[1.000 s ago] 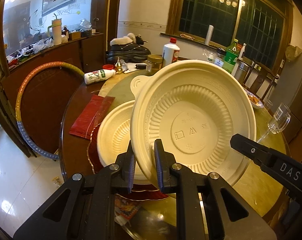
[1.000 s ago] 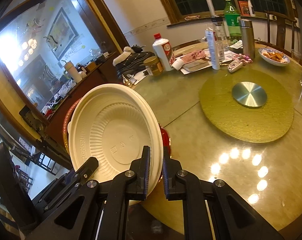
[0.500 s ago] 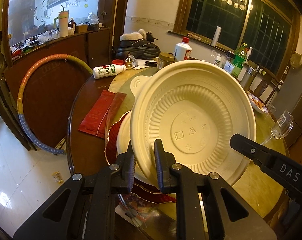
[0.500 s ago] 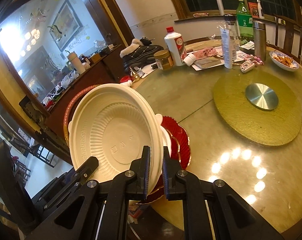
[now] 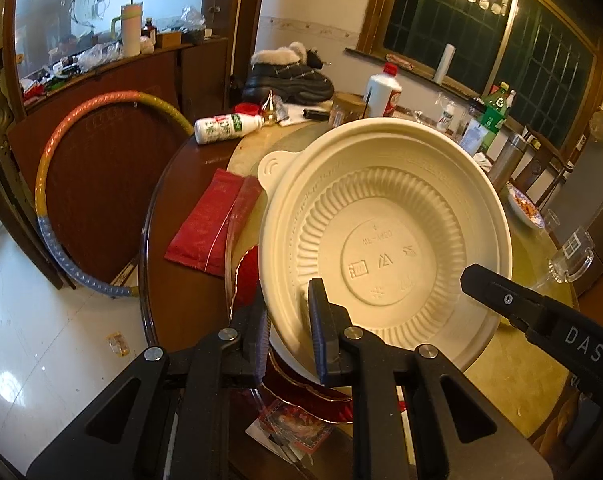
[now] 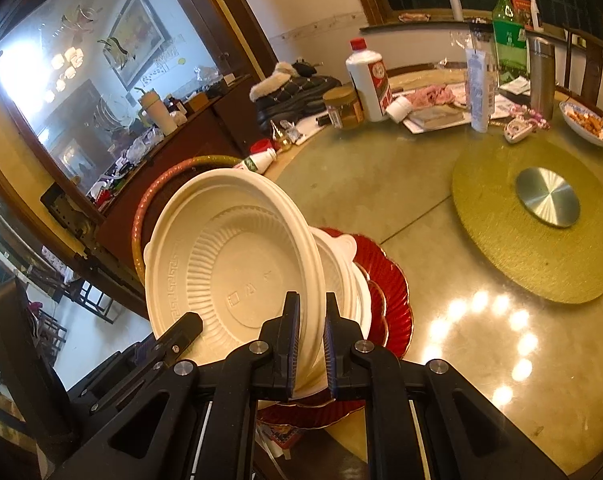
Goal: Organize plates and bowls
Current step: 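Lower the white ribbed bowl into the cream bowl on the stack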
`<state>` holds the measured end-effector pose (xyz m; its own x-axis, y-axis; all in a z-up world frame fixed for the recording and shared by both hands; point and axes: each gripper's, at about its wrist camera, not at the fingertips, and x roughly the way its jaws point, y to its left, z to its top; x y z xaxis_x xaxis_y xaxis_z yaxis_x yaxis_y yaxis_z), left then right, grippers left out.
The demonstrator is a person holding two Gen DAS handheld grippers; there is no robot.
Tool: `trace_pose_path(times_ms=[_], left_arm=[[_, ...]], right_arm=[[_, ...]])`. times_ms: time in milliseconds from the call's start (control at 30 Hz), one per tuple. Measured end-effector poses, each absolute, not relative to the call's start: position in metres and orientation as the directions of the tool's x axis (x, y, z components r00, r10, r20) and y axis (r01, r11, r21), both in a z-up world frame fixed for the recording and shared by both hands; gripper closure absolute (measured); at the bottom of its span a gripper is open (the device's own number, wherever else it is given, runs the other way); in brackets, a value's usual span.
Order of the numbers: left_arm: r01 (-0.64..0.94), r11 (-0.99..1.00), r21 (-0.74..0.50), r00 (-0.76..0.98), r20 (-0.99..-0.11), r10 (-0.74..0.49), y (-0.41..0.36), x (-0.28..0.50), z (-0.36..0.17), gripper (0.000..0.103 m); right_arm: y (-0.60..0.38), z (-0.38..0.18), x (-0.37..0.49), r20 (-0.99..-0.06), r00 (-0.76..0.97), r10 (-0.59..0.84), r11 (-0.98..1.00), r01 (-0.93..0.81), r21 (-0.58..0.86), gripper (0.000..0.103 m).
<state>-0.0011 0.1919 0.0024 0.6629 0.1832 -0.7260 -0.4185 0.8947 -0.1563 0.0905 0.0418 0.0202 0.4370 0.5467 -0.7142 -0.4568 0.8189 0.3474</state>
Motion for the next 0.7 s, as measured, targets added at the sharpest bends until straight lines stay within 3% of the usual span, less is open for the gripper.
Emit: trace_pose_path(times_ms=[700], left_arm=[[-0.429,0.893,-0.136,0.631,-0.752,0.189,0.192,0.007,-0.011,0.087]], right_arm=[[0.045,0.002,0.098,-0.736,0.412,0.537,0.824,-0.443,0.353,0.092]])
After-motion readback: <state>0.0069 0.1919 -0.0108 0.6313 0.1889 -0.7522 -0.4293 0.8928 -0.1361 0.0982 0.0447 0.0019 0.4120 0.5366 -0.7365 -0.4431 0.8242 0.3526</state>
